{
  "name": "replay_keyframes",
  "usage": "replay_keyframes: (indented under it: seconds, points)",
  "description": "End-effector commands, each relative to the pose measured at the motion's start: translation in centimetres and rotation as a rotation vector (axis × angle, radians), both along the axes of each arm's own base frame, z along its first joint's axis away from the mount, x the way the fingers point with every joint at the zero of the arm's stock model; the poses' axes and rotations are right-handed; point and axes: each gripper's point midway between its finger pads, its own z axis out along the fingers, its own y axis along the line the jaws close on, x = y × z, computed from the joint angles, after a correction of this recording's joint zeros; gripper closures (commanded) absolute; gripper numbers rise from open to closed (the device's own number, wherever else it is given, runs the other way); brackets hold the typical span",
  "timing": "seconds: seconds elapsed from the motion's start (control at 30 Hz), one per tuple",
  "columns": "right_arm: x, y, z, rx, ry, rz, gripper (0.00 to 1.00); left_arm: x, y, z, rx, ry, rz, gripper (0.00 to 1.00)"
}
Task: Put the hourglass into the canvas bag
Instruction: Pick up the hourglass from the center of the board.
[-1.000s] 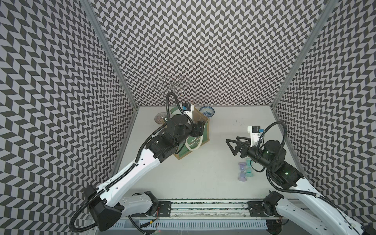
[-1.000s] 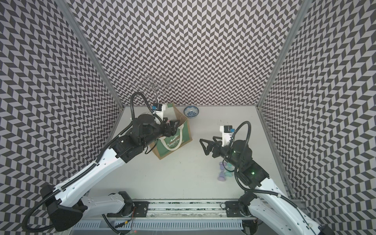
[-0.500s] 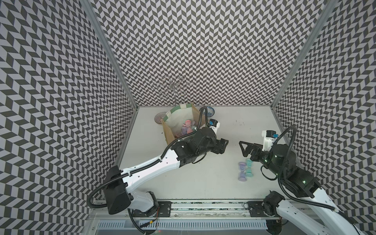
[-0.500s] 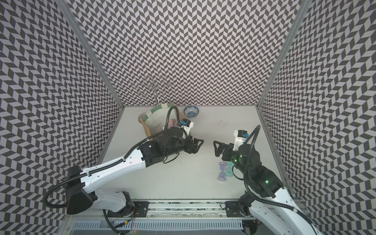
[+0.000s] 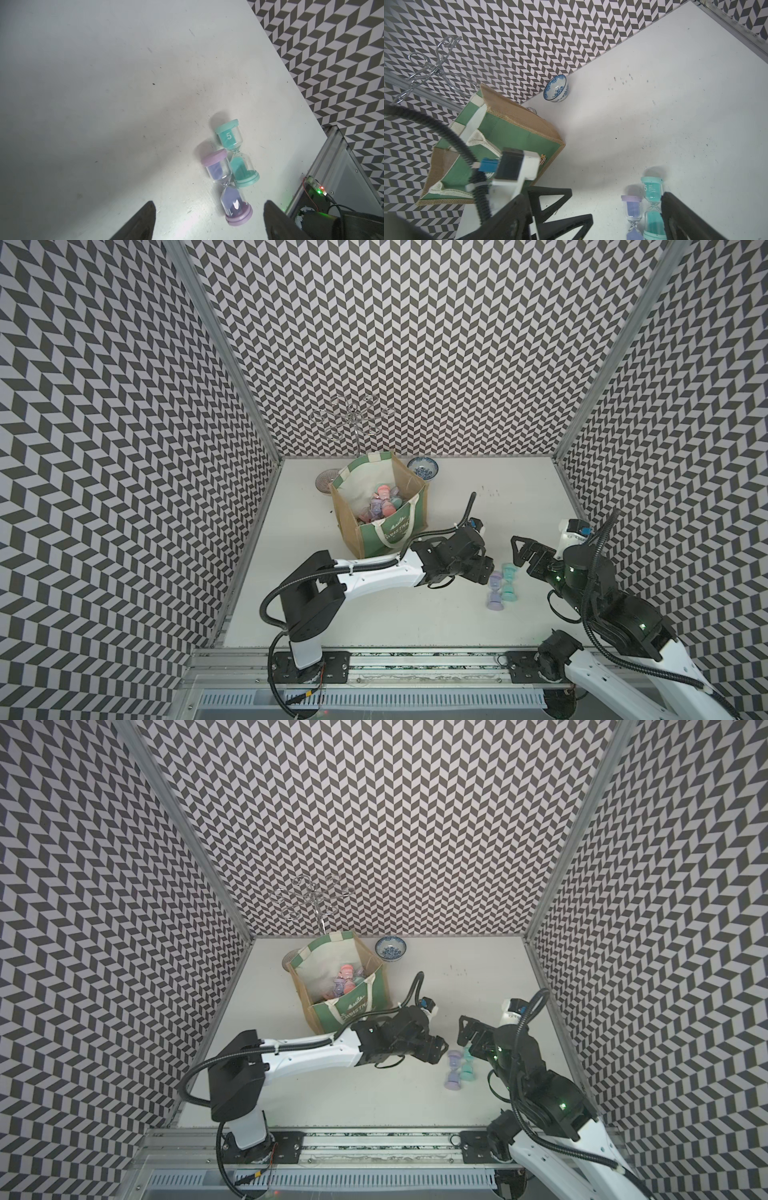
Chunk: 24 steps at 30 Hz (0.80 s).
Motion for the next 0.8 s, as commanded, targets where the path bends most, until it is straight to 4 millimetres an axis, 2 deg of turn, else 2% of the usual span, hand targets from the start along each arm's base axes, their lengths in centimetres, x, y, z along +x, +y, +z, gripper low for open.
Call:
replay_keyframes:
  seconds: [0.0,0.17,0.3,0.6,0.77]
  points:
    - [0.0,-0.3,0.3,0.026,-0.026,-0.022,0.01,-0.7,-2.1,-0.8,0.015,0.012,-0.018,0.18]
    - [-0.2,-0.3,0.4,0.031,-0.038,-0.018,0.01,-1.3,-4.1,-3.7,0.072,0.013,-0.033,0.18]
    - [-0.3,-0.3,0.8,0.047,-0.061,-0.009,0.01,-1.1,-4.8,-6.4,0.157,0.004,-0.024,0.18]
    - [-0.2,0.2,0.6,0.06,-0.071,0.016,0.01,-0.3,-4.0,-9.4,0.266,-0.039,0.037,0.23]
    - [-0.1,0.4,0.5,0.062,-0.075,0.021,0.01,0.0,-4.1,-10.3,0.283,-0.05,0.045,0.26]
